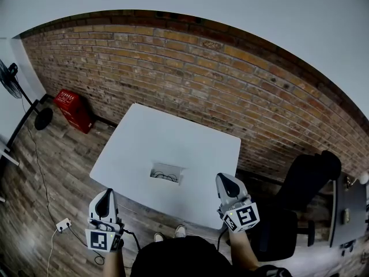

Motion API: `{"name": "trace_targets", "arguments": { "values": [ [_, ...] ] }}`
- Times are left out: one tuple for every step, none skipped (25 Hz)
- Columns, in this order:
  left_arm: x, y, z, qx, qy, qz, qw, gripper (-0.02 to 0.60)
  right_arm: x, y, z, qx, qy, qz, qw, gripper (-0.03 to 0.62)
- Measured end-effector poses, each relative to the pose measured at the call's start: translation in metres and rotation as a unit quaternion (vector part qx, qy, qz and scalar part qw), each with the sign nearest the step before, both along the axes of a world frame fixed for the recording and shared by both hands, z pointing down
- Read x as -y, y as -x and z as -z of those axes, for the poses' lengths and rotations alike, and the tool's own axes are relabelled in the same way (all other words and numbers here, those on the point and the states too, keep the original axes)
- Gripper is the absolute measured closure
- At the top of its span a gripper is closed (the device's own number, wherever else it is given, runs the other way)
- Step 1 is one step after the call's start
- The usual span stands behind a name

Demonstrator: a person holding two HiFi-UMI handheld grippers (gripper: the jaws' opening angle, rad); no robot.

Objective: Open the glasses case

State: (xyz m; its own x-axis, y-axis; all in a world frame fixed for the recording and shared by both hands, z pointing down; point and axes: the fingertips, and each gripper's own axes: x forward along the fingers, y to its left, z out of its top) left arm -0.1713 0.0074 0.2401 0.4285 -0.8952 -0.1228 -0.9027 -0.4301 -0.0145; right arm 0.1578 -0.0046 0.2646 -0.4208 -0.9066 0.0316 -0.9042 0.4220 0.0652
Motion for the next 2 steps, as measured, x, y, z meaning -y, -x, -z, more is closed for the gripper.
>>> {"name": "trace_targets", "arguments": {
  "values": [
    [0.0004, -0.0004, -0.0004, -0.001, 0.001, 0.000, 1.0000, 0.575, 0.0005, -0.0003, -0.0004, 0.000, 0.000, 0.000, 1.000, 0.589],
    [0.0009, -0.0008, -0.0009, -0.001, 0.001, 0.000, 1.0000, 0.575, 0.0010, -0.0005, -0.0007, 0.000, 0.000, 0.000, 1.000, 0.589]
  ]
}}
